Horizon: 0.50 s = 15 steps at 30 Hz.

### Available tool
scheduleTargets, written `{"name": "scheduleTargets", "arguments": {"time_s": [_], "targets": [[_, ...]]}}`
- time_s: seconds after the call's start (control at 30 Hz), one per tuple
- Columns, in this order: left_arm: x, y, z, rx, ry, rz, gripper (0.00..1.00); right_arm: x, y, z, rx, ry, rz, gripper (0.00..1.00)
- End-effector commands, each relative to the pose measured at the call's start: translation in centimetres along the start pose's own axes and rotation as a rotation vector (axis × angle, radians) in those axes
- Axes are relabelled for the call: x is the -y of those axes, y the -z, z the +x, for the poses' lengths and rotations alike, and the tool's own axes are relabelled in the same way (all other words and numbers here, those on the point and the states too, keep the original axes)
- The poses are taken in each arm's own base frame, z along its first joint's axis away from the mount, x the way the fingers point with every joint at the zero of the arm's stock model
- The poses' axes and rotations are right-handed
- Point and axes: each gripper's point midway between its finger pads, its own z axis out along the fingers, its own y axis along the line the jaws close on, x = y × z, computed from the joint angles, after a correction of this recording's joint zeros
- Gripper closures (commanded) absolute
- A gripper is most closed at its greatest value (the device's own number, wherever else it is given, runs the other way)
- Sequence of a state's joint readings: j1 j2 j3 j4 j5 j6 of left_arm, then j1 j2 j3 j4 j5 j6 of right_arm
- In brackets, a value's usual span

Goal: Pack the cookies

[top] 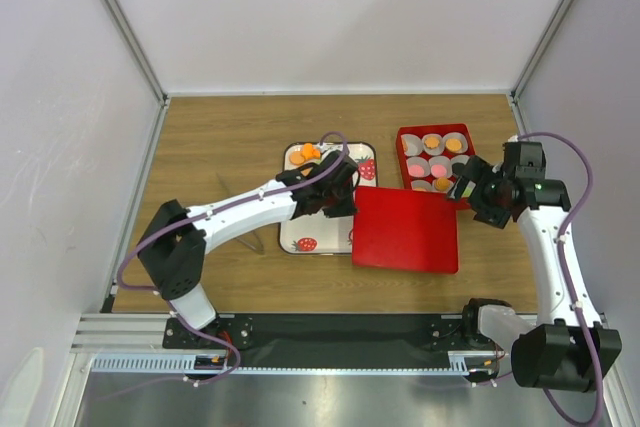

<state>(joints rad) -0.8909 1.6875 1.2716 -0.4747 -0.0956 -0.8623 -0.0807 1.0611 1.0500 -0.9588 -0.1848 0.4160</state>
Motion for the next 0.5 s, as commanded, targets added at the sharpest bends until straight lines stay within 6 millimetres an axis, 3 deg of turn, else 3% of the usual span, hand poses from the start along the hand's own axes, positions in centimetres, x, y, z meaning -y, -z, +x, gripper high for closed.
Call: {"name": "scheduleTargets", "arguments": {"time_s": [0.0, 0.27, 0.47], "targets": [[2.1, 2.9, -2.2, 0.051, 0.008, 0.136, 1.0, -1.1, -0.5, 0.2, -0.031, 0.067, -0.078, 0.08], [1.1, 4.9, -4.2, 0.066, 0.047, 0.197, 1.0, -2.3, -1.6, 1.2, -0.1, 0.085, -0.177, 0.06], [0.7, 5.5, -5.4, 0.078, 0.06, 0.226, 1.0, -5.7, -2.0, 1.3, -0.139, 0.051, -0.364, 0.06]]}}
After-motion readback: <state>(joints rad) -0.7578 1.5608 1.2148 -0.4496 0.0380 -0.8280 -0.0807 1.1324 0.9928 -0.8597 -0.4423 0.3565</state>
